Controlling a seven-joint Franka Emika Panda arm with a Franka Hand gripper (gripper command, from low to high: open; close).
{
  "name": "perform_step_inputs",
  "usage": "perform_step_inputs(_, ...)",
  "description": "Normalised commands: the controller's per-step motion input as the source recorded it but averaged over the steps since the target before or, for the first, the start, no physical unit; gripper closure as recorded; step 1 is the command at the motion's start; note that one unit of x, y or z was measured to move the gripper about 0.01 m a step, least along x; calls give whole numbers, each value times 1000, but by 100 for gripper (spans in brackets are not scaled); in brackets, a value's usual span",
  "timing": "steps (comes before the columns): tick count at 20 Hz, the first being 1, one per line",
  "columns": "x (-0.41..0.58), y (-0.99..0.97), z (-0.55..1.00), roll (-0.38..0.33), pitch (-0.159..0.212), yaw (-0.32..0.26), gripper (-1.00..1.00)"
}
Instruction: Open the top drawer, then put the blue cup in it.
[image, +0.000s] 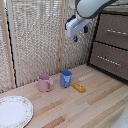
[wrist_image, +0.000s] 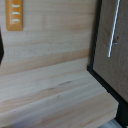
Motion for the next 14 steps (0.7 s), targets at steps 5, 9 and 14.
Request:
perform_step_inputs(5,31,-166,2,-351,-8,94,-100)
perform_step_inputs(9,125,-166,1,-357,-8,72,-100)
perform_step_inputs(14,205,-139,39,-363,0,38,-100)
